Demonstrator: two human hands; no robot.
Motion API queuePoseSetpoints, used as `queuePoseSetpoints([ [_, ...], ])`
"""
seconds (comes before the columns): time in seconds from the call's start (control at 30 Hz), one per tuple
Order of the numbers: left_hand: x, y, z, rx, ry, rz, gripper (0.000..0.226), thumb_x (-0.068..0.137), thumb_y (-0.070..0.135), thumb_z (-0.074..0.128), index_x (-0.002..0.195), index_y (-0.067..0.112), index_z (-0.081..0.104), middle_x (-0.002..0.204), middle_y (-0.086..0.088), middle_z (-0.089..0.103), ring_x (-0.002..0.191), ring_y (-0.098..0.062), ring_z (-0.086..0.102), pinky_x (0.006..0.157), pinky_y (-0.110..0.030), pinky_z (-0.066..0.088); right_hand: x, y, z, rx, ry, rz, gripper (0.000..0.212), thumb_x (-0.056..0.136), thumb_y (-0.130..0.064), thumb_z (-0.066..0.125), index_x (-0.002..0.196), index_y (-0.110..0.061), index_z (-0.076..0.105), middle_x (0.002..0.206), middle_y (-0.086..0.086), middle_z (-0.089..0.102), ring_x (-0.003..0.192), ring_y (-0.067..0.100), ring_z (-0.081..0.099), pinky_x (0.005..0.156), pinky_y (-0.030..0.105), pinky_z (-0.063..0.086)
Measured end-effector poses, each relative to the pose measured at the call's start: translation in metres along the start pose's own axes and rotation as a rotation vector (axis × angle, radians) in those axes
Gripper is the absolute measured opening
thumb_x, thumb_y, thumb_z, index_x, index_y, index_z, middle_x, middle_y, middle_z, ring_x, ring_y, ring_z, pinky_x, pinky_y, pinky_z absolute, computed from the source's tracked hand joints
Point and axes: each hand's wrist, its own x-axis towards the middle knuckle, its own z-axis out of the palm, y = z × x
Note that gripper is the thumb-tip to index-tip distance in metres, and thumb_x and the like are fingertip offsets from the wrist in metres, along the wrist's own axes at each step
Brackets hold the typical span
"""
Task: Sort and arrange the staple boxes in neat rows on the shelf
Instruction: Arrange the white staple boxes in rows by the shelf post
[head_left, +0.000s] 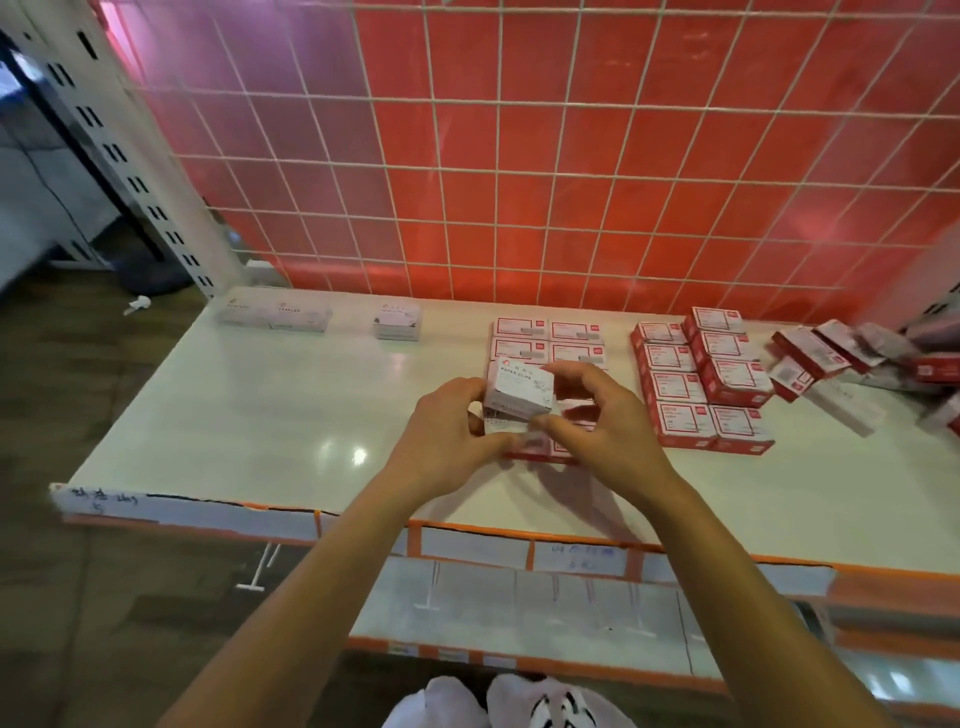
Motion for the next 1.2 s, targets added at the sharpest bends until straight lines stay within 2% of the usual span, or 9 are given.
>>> queuePoseSetpoints([
  [0.2, 0.000, -0.006, -0.006, 0.071, 0.066, -0.001, 0.054, 0.079, 0.034, 0.075, 0.127, 0.022, 0.055, 0.122, 0.005, 0.058, 0.068, -0.001, 0.055, 0.058, -0.007, 0.044, 0.017, -0.001, 0.004, -0.035, -0.095, -0.040, 0.053, 0.078, -0.015, 0.075, 0.126, -0.022, 0.054, 0.115, -0.010, 0.058, 0.100, 0.000, 0.055, 0.079, 0.011, 0.047],
  [0.5, -0.005, -0.032, -0.031, 0.147, 0.135, -0.036, 0.050, 0.078, 0.033, 0.076, 0.122, 0.020, 0.059, 0.112, 0.008, 0.056, 0.070, -0.001, 0.052, 0.061, -0.005, 0.042, 0.037, -0.017, 0.035, -0.123, -0.170, -0.036, 0.046, 0.079, -0.018, 0.074, 0.122, -0.019, 0.058, 0.111, -0.007, 0.061, 0.093, 0.006, 0.056, 0.073, 0.015, 0.048],
  [0.6, -0.002, -0.050, -0.049, 0.223, 0.146, -0.073, 0.047, 0.078, 0.033, 0.076, 0.120, 0.020, 0.059, 0.116, 0.004, 0.058, 0.082, -0.007, 0.055, 0.071, -0.012, 0.044, 0.047, -0.023, 0.051, -0.175, -0.119, -0.006, 0.048, 0.079, -0.019, 0.074, 0.124, -0.017, 0.058, 0.108, -0.004, 0.063, 0.086, 0.006, 0.057, 0.072, 0.014, 0.049],
  [0.7, 0.002, -0.069, -0.068, 0.256, 0.134, -0.113, 0.048, 0.078, 0.034, 0.076, 0.121, 0.020, 0.059, 0.121, 0.001, 0.059, 0.098, -0.015, 0.060, 0.088, -0.031, 0.050, 0.061, -0.030, 0.065, -0.251, -0.052, 0.021, 0.043, 0.081, -0.018, 0.073, 0.122, -0.015, 0.060, 0.107, -0.003, 0.063, 0.081, 0.006, 0.057, 0.071, 0.013, 0.048],
  [0.8, 0.007, -0.081, -0.084, 0.254, 0.121, -0.117, 0.047, 0.077, 0.034, 0.077, 0.119, 0.019, 0.060, 0.120, 0.000, 0.061, 0.100, -0.017, 0.062, 0.089, -0.037, 0.051, 0.080, -0.035, 0.077, -0.371, -0.003, 0.020, 0.038, 0.080, -0.017, 0.072, 0.117, -0.014, 0.063, 0.109, 0.004, 0.064, 0.083, 0.013, 0.060, 0.075, 0.023, 0.049],
  [0.93, 0.014, -0.090, -0.098, 0.252, 0.105, -0.101, 0.049, 0.076, 0.036, 0.077, 0.119, 0.019, 0.060, 0.120, 0.002, 0.059, 0.098, -0.017, 0.062, 0.091, -0.036, 0.049, 0.108, -0.034, 0.089, -0.501, 0.029, 0.091, 0.028, 0.080, -0.011, 0.068, 0.107, -0.007, 0.064, 0.106, 0.011, 0.064, 0.088, 0.025, 0.061, 0.077, 0.032, 0.048],
  [1.0, 0.018, -0.094, -0.102, 0.255, 0.096, -0.094, 0.048, 0.077, 0.035, 0.076, 0.120, 0.019, 0.060, 0.120, 0.002, 0.058, 0.099, -0.017, 0.061, 0.093, -0.035, 0.047, 0.119, -0.034, 0.094, -0.556, 0.038, 0.118, 0.017, 0.079, -0.010, 0.065, 0.095, -0.006, 0.064, 0.102, 0.012, 0.065, 0.088, 0.026, 0.060, 0.072, 0.031, 0.046],
  [1.07, 0.022, -0.097, -0.105, 0.260, 0.089, -0.088, 0.047, 0.078, 0.033, 0.076, 0.120, 0.019, 0.060, 0.120, 0.002, 0.058, 0.099, -0.018, 0.060, 0.093, -0.035, 0.047, 0.128, -0.035, 0.097, -0.613, 0.011, 0.151, 0.007, 0.079, -0.008, 0.063, 0.085, -0.009, 0.060, 0.099, 0.012, 0.065, 0.090, 0.027, 0.057, 0.067, 0.027, 0.036],
  [1.2, 0.028, -0.101, -0.108, 0.254, 0.087, -0.076, 0.046, 0.077, 0.032, 0.076, 0.119, 0.020, 0.059, 0.119, 0.002, 0.059, 0.098, -0.016, 0.059, 0.091, -0.033, 0.048, 0.138, -0.033, 0.106, -0.650, -0.007, 0.189, 0.014, 0.073, -0.007, 0.064, 0.083, -0.010, 0.055, 0.096, 0.013, 0.061, 0.090, 0.030, 0.054, 0.067, 0.027, 0.033],
])
